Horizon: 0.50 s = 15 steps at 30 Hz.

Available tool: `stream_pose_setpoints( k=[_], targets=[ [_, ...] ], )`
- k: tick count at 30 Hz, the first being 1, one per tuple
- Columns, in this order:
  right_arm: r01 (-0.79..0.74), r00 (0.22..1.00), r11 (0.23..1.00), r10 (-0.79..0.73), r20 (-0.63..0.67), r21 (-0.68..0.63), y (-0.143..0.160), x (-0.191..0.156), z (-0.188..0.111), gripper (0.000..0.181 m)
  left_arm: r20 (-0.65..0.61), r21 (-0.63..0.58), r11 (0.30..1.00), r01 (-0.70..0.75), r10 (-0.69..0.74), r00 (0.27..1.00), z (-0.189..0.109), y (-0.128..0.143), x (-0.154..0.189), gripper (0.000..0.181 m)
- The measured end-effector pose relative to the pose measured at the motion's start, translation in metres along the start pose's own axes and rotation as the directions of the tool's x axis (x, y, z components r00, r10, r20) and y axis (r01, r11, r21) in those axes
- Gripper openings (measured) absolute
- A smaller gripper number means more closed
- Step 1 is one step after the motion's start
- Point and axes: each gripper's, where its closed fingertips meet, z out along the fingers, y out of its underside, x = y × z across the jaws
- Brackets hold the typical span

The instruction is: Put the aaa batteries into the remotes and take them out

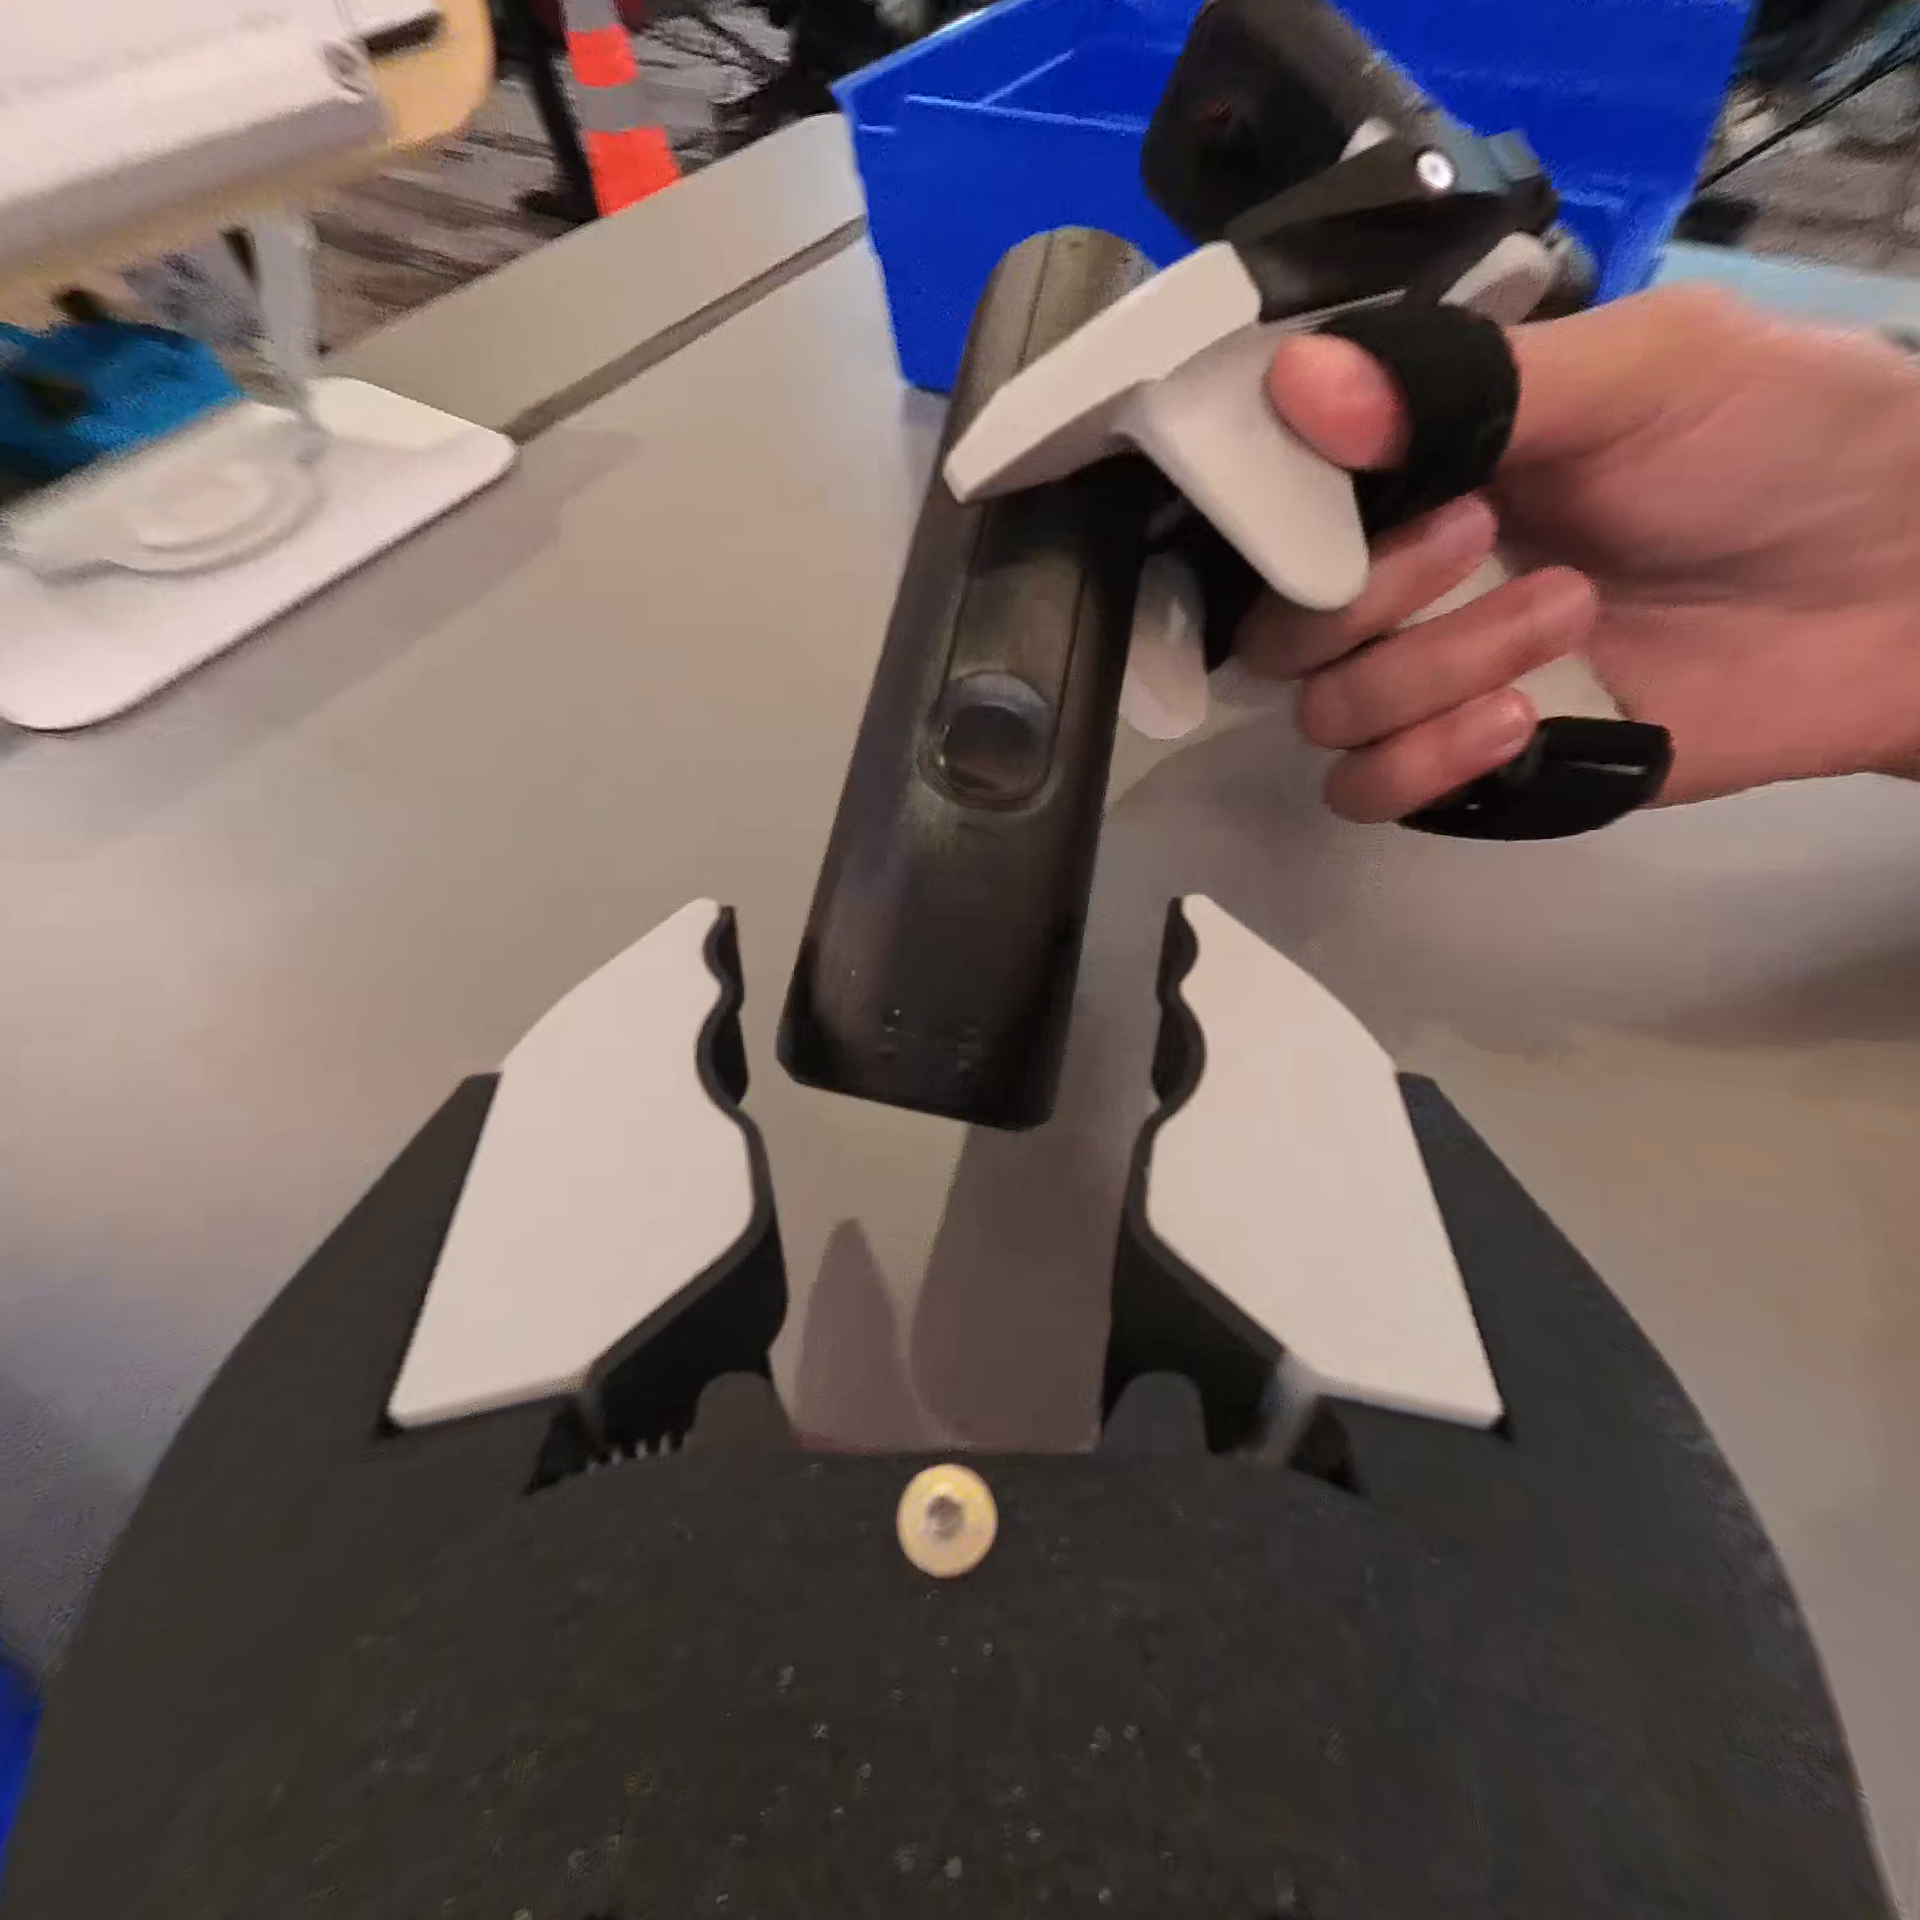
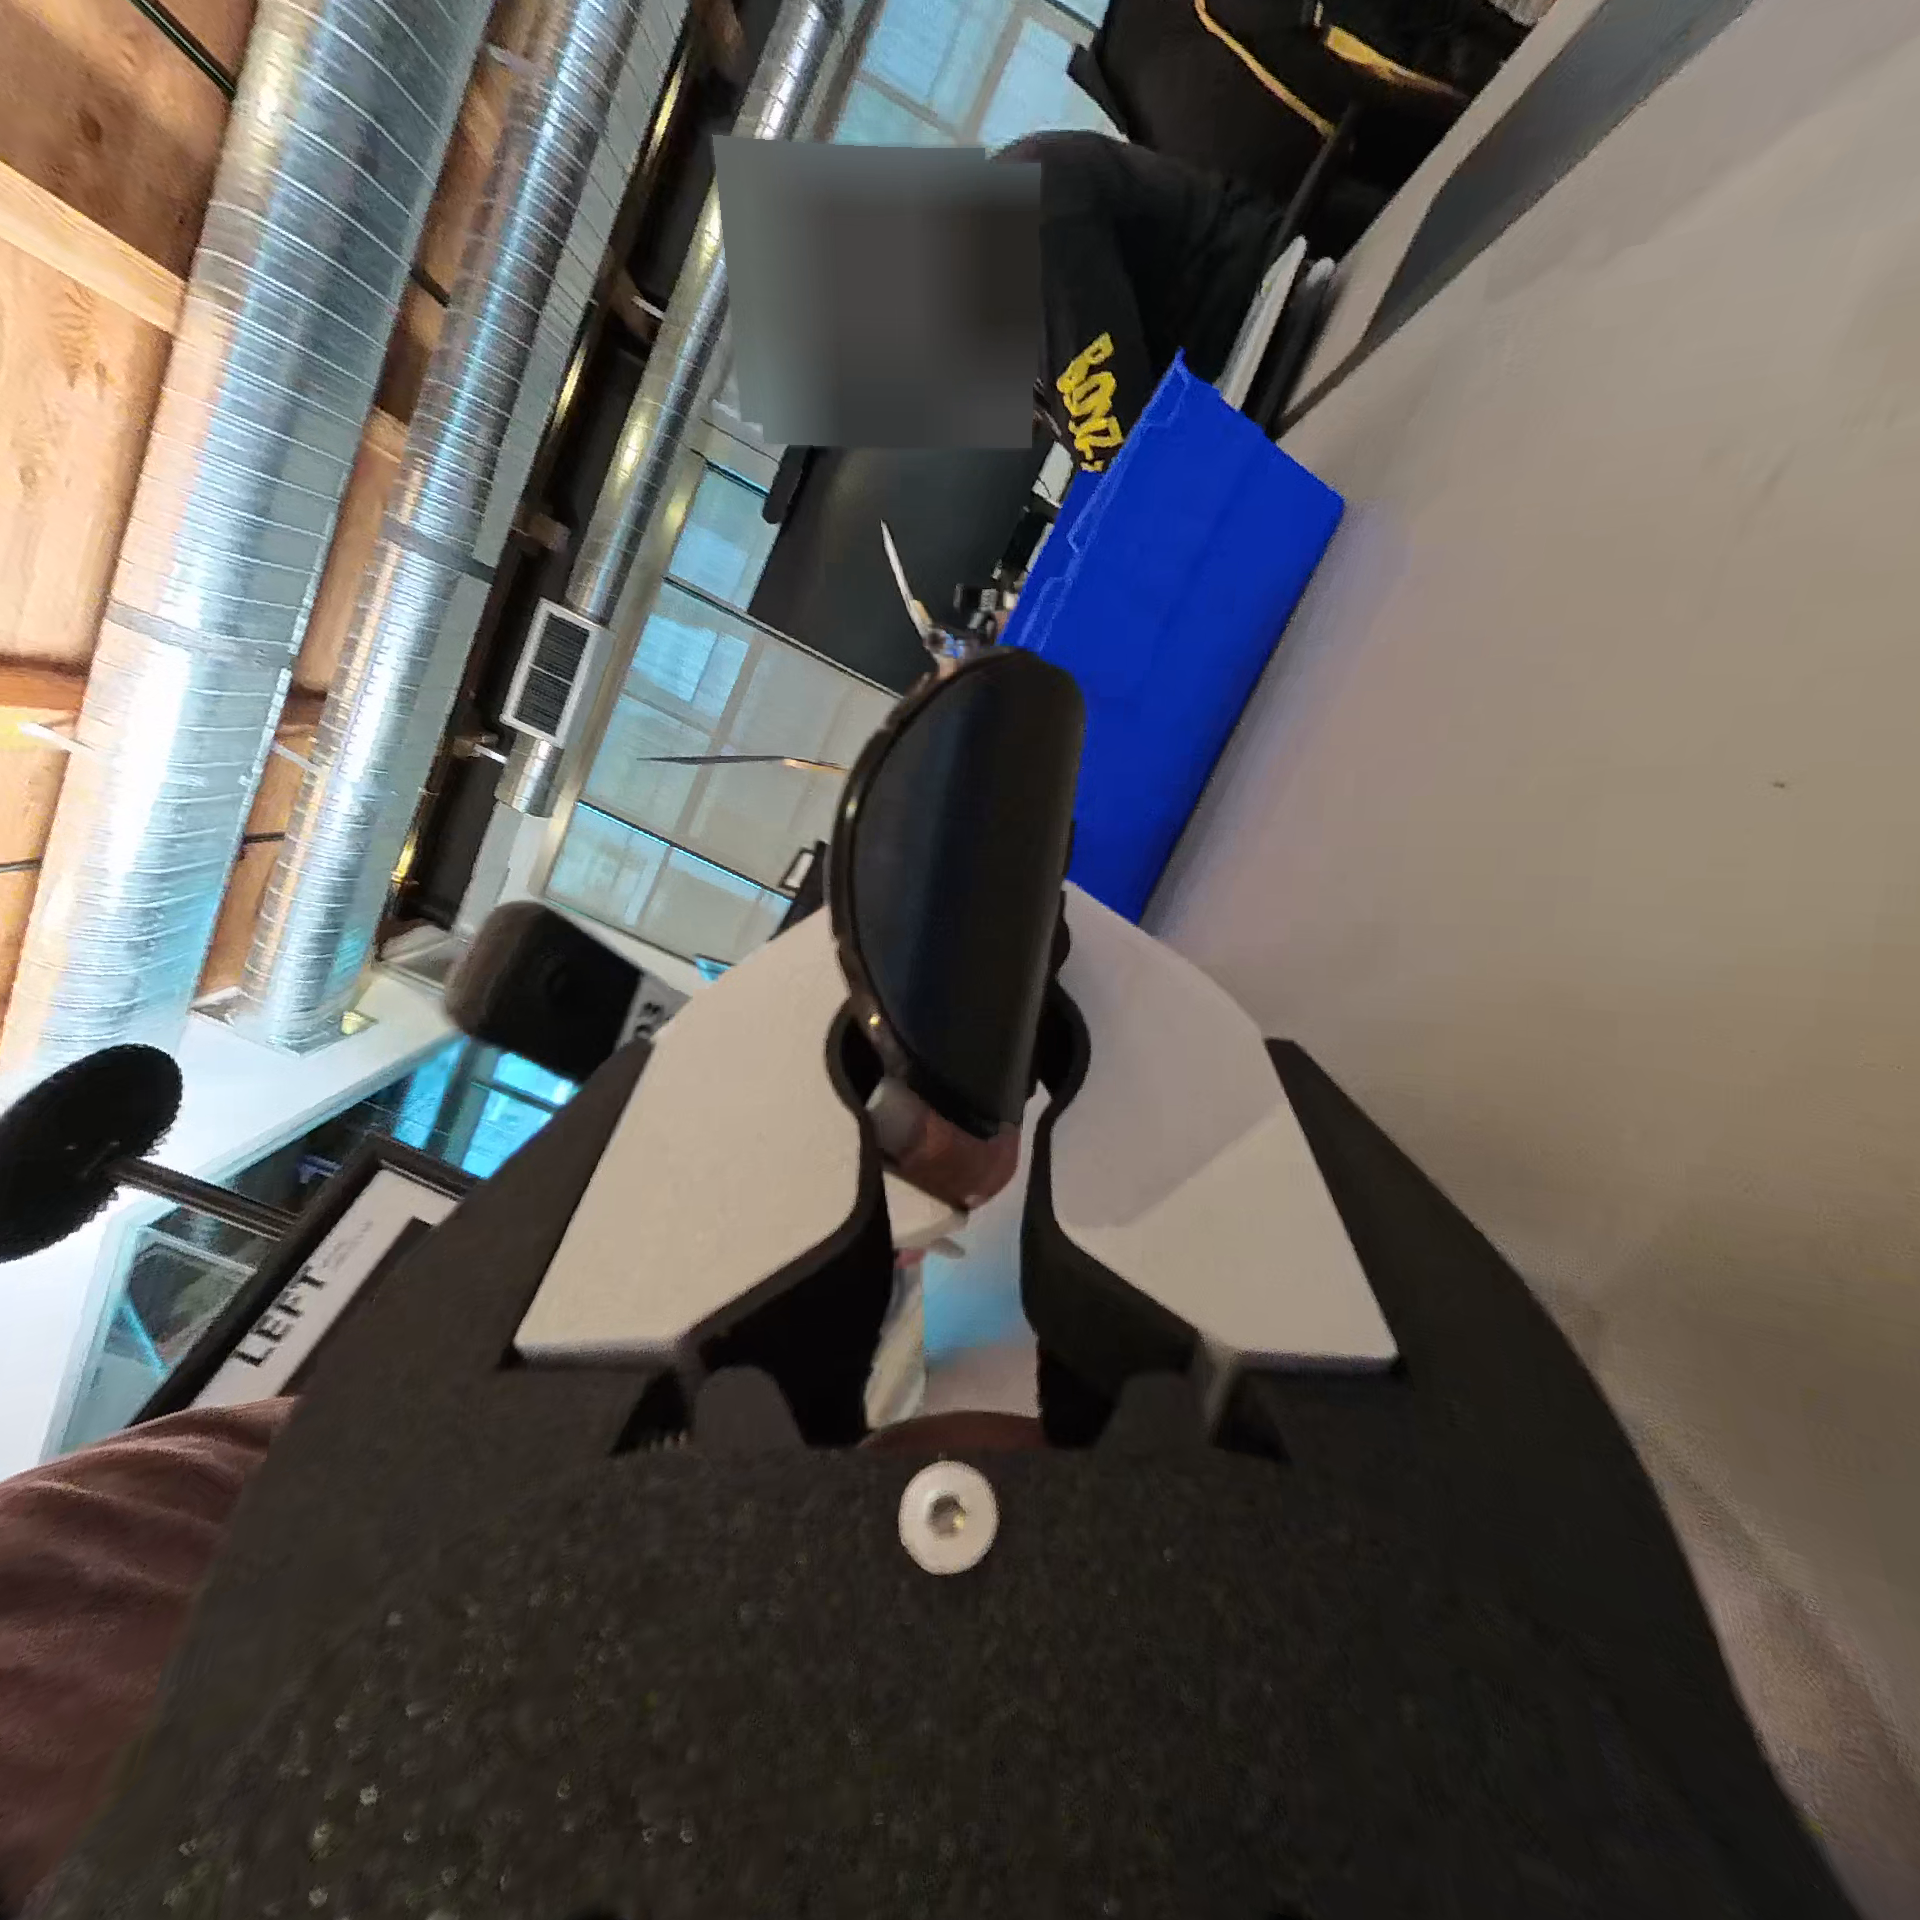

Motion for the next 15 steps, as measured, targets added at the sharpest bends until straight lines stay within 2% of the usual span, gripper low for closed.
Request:
stream_pose_setpoints(
  k=[2, 6, 8, 12, 15],
  targets=[
    [-0.040, 0.999, 0.999, 0.040, 0.033, 0.006, 0.000, -0.007, 0.002, 0.025, -0.060, -0.005, 1.000, 0.008, -0.008, 0.998, 0.001, 0.003, 0.004, 0.079],
    [-0.035, 0.999, 0.999, 0.035, 0.007, -0.024, 0.007, -0.009, 0.007, 0.026, -0.039, 0.040, 0.993, -0.107, 0.108, 0.993, -0.004, -0.003, 0.008, 0.069],
    [-0.058, 0.998, 0.998, 0.059, 0.017, -0.038, 0.010, -0.010, 0.009, 0.026, 0.008, 0.010, 0.985, -0.172, 0.172, 0.985, -0.003, 0.000, 0.004, 0.055],
    [0.005, 1.000, 0.998, -0.007, -0.030, -0.066, 0.015, -0.010, 0.013, 0.026, -0.009, -0.077, 0.977, -0.200, 0.200, 0.980, -0.001, 0.013, 0.003, 0.054],
    [0.012, 0.999, 0.998, -0.015, -0.043, -0.066, 0.015, -0.011, 0.014, 0.025, -0.015, -0.091, 0.974, -0.206, 0.205, 0.979, 0.000, 0.014, 0.004, 0.055]
  ],
)
